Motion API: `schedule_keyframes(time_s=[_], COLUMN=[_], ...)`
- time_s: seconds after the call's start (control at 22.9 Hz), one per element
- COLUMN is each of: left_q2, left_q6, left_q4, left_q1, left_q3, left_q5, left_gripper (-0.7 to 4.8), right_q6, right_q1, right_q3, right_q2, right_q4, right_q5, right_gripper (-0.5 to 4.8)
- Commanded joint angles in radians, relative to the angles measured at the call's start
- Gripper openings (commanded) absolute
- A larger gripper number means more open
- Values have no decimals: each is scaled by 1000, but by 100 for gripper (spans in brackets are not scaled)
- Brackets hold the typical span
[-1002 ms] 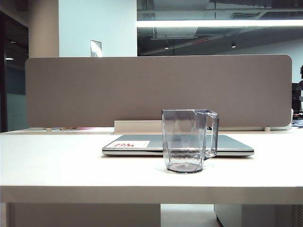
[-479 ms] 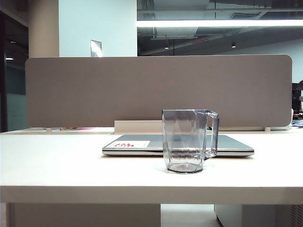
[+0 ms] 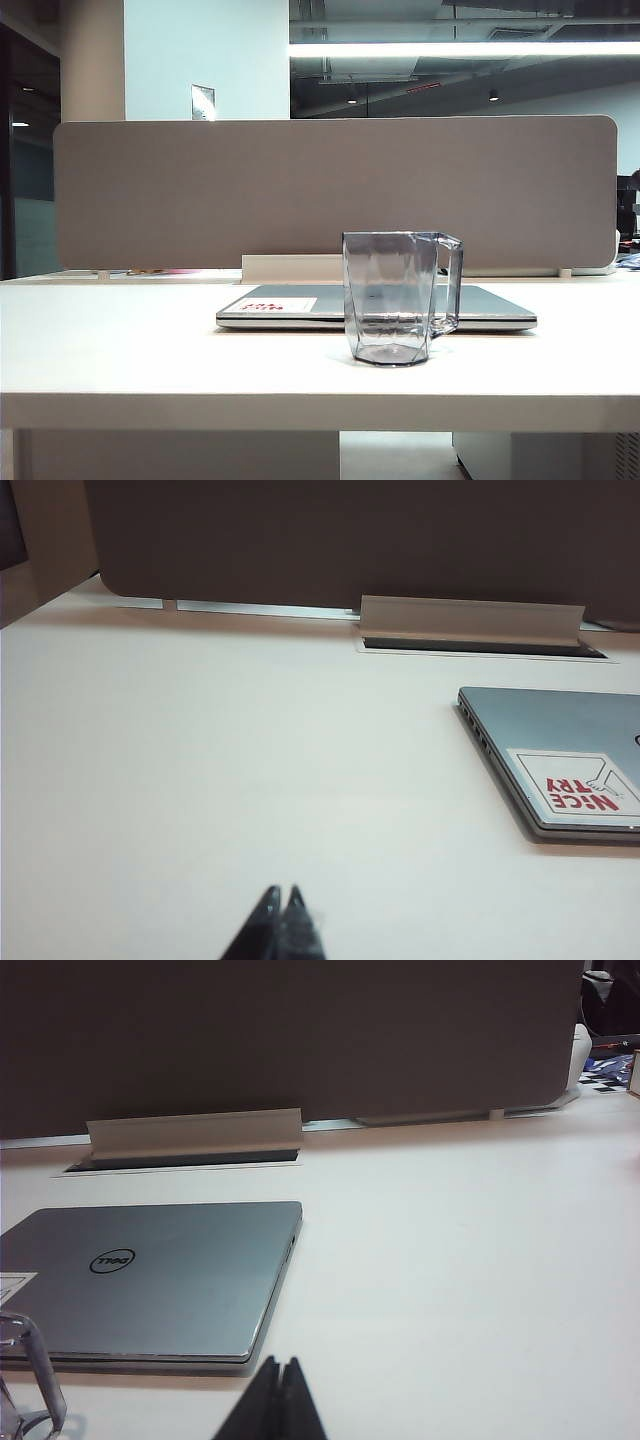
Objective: Pick up the water cup and place it on the side of the laptop close to you.
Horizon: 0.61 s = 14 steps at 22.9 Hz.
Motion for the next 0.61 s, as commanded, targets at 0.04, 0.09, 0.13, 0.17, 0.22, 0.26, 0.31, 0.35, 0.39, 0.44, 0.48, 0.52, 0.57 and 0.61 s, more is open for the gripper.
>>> schedule_keyframes(time_s=[0.04, 0.09, 0.13, 0.17, 0.22, 0.26, 0.31, 0.35, 0.39, 0.44, 0.48, 0.52, 0.57, 0.61], left_q2=[1, 1, 1, 1, 1, 1, 1, 1, 1, 1, 1, 1, 1, 1], left_q6=[1, 1, 1, 1, 1, 1, 0, 1, 1, 1, 1, 1, 0, 1], left_q4=[6, 6, 6, 6, 6, 6, 6, 6, 6, 6, 6, 6, 6, 6], left_q1=[0, 0, 0, 0, 0, 0, 0, 0, 0, 0, 0, 0, 0, 0], left_q3=[3, 3, 3, 3, 3, 3, 3, 3, 3, 3, 3, 3, 3, 3], left_q5=[3, 3, 3, 3, 3, 3, 3, 3, 3, 3, 3, 3, 3, 2], left_gripper=[-3, -3, -3, -3, -3, -3, -3, -3, -3, -3, -3, -3, -3, -3], right_q6=[2, 2, 2, 2, 2, 2, 1, 2, 1, 1, 0, -1, -1, -2], right_q1=[0, 0, 0, 0, 0, 0, 0, -1, -1, -1, -1, -1, -2, -2], right_q3=[-6, -6, -6, -6, -6, -6, -6, -6, -6, -6, -6, -6, -6, -6], right_q2=[-35, -43, -52, -62, -78, -89, -97, -106, -118, -128, -140, -137, -137, -137], right_q4=[-55, -69, -81, -94, -116, -127, -132, -136, -137, -136, -135, -129, -128, -130], right_q5=[-2, -2, -2, -2, -2, -2, -2, -2, -2, -2, -2, 3, 11, 24], right_gripper=[-5, -5, -5, -5, -5, -5, -5, -5, -5, -5, -5, -5, -5, -5])
